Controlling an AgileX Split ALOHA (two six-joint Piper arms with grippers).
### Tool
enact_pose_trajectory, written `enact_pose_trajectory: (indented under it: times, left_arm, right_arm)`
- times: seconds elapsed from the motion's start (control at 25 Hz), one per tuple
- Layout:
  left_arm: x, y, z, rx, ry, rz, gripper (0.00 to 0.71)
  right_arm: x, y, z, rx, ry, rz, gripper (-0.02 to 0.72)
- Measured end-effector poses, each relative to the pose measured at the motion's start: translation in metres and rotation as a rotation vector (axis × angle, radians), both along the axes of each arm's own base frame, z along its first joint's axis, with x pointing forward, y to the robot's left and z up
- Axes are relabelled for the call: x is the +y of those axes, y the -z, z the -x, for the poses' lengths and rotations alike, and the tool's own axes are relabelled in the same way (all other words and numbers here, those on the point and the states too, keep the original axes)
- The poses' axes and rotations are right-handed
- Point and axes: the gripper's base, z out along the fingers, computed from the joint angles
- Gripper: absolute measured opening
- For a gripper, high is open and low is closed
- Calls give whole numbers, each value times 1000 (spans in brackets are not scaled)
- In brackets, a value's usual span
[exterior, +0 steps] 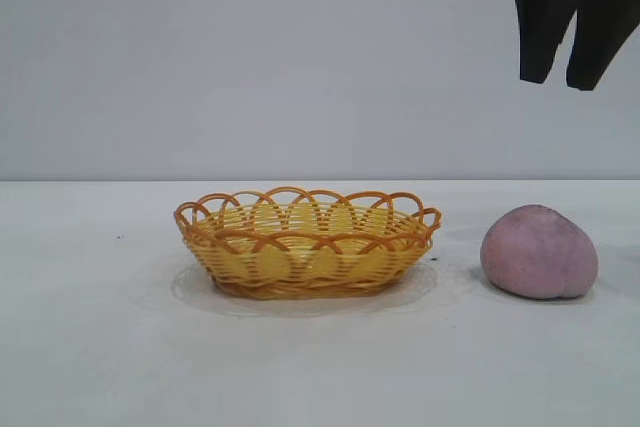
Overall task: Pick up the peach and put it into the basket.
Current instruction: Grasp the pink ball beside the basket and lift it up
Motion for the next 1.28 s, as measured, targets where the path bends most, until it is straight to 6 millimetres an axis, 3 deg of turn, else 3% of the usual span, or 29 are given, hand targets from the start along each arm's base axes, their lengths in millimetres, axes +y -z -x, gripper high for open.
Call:
enact_pose_trajectory:
  times: [0.12, 0.52, 0.88, 1.08, 1.16, 1.2, 1.28]
  left_arm:
    - [0, 0, 0, 0, 0, 0, 563]
    - [0, 0, 0, 2, 0, 0, 563]
    - [0, 0, 0, 2, 0, 0, 563]
    - [0, 0, 0, 2, 0, 0, 563]
    - [0, 0, 0, 2, 0, 0, 563]
    - [0, 0, 0, 2, 0, 0, 563]
    - [0, 0, 0, 2, 0, 0, 563]
  right_arm:
    - [10, 3, 6, 15, -11, 8, 349]
    - [13, 59, 9, 179, 4, 65, 349]
    - [18, 87, 5, 206, 7, 52, 349]
    - [18, 92, 3, 206, 9, 53, 87]
    - [18, 92, 3, 207, 7, 53, 58]
    - [18, 92, 3, 209, 7, 54, 0]
    - [18, 89, 3, 220, 3, 56, 0]
